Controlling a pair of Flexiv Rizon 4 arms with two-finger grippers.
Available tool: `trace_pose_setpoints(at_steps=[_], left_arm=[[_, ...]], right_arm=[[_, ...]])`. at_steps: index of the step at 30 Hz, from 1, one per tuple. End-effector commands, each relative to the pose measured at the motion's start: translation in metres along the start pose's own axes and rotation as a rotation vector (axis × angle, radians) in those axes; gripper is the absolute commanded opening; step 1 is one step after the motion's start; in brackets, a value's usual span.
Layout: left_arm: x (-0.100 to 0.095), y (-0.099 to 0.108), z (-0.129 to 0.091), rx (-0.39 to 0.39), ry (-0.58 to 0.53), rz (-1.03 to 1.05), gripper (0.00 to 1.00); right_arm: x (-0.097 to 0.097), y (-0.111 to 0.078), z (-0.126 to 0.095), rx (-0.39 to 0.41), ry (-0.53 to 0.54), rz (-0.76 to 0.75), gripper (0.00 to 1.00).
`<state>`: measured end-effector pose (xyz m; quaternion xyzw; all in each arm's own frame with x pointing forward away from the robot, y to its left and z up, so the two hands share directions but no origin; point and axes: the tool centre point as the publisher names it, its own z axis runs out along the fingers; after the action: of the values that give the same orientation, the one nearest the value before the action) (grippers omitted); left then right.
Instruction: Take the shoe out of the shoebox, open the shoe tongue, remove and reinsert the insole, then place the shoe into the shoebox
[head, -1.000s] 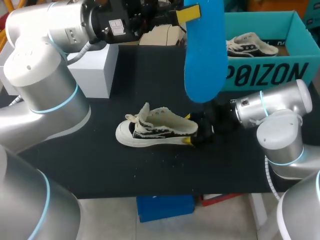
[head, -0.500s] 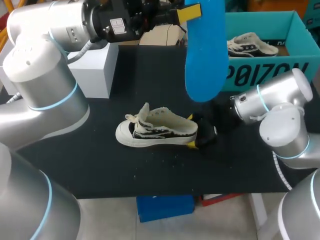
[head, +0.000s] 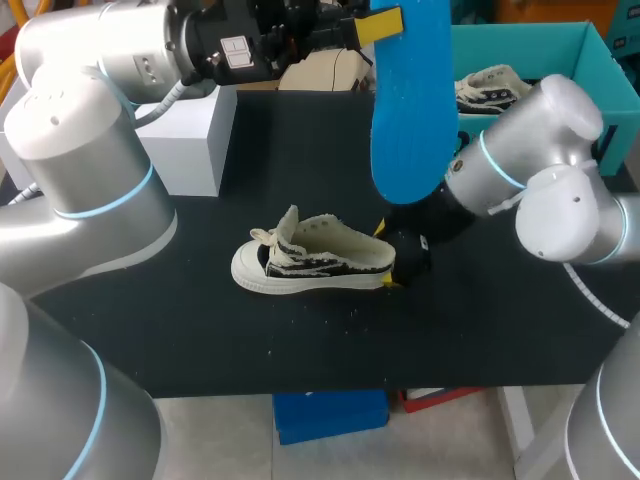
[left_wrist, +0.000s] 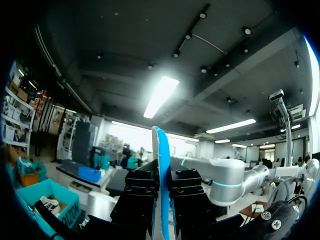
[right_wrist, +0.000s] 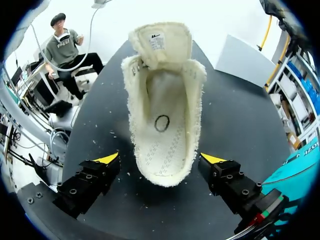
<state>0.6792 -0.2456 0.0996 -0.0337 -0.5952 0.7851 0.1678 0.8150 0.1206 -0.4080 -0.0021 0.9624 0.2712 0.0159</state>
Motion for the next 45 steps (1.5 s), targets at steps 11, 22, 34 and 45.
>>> trace_pose_setpoints(at_steps=[11, 22, 34, 45], left_arm=[[0.000, 0.001, 0.002, -0.001, -0.004, 0.001, 0.00], [0.000, 0.001, 0.002, -0.001, -0.004, 0.001, 0.00], [0.000, 0.001, 0.002, -0.001, -0.004, 0.001, 0.00], [0.000, 0.001, 0.002, -0.001, -0.004, 0.001, 0.00]], right_arm=[[-0.002, 0.022, -0.003, 0.412, -0.006, -0.014, 1.00], [-0.006, 0.037, 0.006, 0.468, 0.012, -0.035, 1.00], [-0.002, 0.044, 0.018, 0.498, 0.010, -0.038, 1.00], [-0.001, 0.044, 0.023, 0.493, 0.015, -0.033, 1.00]])
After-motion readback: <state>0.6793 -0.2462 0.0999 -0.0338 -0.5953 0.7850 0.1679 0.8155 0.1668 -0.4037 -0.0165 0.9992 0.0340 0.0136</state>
